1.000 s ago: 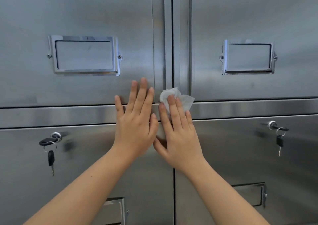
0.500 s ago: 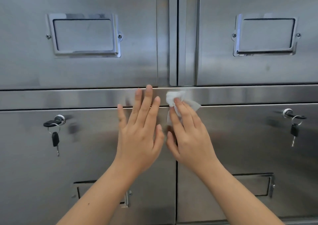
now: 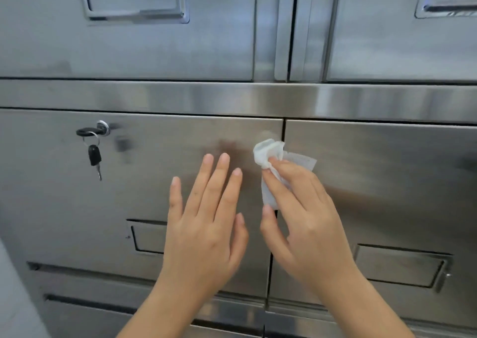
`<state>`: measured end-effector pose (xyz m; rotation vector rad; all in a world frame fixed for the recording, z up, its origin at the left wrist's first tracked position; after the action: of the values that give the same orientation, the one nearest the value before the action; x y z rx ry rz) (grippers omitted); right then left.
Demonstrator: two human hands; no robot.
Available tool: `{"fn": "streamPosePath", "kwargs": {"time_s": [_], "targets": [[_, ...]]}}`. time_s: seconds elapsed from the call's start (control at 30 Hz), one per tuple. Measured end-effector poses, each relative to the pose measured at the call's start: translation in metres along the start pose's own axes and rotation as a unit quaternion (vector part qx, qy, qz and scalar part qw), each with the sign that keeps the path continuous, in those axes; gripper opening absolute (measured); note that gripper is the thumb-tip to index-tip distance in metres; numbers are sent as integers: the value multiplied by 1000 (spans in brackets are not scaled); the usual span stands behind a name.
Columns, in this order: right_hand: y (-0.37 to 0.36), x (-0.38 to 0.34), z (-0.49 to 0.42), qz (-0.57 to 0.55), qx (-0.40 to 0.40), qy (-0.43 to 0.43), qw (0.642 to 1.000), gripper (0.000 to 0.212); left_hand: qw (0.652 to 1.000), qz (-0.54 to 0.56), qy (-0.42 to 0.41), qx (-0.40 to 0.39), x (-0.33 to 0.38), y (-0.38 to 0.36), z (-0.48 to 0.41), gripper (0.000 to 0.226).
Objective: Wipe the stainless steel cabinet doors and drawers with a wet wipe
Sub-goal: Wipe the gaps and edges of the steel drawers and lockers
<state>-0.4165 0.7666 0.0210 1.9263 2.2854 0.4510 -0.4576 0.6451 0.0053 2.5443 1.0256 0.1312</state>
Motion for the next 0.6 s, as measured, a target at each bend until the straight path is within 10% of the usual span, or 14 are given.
{"fn": "streamPosePath", "kwargs": {"time_s": [0.6], "targets": [[-29,-121,71,-136,-122,19,983,35,974,-83,171,-120,-34,92,120,45]]}}
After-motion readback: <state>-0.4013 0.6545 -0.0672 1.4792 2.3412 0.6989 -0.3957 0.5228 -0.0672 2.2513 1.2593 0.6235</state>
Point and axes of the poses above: each hand's wrist, its own z-axis away from the middle knuckle, its own y-axis out of the back of the hand, x = y × z, the point moved 4 cm from there along -z, towards the middle knuckle, and after that the axes turned 7 degrees about z, right-handed, at the moved point
